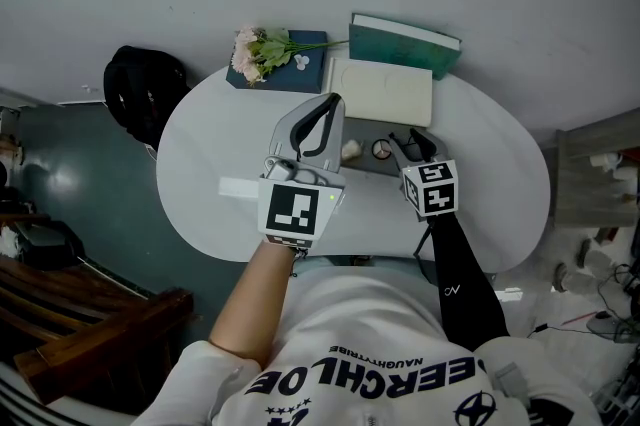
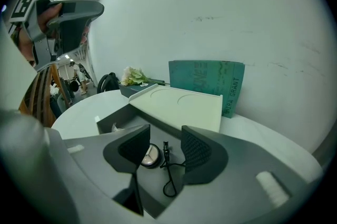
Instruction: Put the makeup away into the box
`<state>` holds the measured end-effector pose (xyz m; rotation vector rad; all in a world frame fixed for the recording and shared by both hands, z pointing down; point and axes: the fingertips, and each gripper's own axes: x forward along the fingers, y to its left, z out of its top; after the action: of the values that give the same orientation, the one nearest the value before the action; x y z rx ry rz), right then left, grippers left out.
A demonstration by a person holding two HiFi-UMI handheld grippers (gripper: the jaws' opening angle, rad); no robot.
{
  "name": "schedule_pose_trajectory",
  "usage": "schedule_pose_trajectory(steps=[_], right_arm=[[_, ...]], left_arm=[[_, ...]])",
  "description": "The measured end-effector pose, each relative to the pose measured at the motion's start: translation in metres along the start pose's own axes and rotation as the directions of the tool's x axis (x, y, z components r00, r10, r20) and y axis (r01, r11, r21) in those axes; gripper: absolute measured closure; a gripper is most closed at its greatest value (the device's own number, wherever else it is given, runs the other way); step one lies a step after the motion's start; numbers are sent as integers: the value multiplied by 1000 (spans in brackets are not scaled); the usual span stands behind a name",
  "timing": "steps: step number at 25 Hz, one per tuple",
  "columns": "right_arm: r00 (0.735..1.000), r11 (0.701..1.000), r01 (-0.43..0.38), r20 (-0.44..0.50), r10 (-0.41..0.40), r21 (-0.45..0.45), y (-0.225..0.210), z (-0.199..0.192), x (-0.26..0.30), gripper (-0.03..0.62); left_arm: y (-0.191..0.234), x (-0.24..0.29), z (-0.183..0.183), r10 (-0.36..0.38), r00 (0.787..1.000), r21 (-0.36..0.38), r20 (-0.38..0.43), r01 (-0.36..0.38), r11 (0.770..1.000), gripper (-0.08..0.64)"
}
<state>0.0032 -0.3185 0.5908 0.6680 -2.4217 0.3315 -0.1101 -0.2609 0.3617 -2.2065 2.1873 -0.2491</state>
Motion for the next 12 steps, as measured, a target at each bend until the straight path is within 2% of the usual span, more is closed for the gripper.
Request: schedule_pose_trajectory(steps=[12], right_arm=[[1000, 1000, 4, 18, -4, -10, -2, -3, -12, 394]], left_arm=[[-6, -4, 3, 1, 1000, 0, 7, -1, 1000, 560]])
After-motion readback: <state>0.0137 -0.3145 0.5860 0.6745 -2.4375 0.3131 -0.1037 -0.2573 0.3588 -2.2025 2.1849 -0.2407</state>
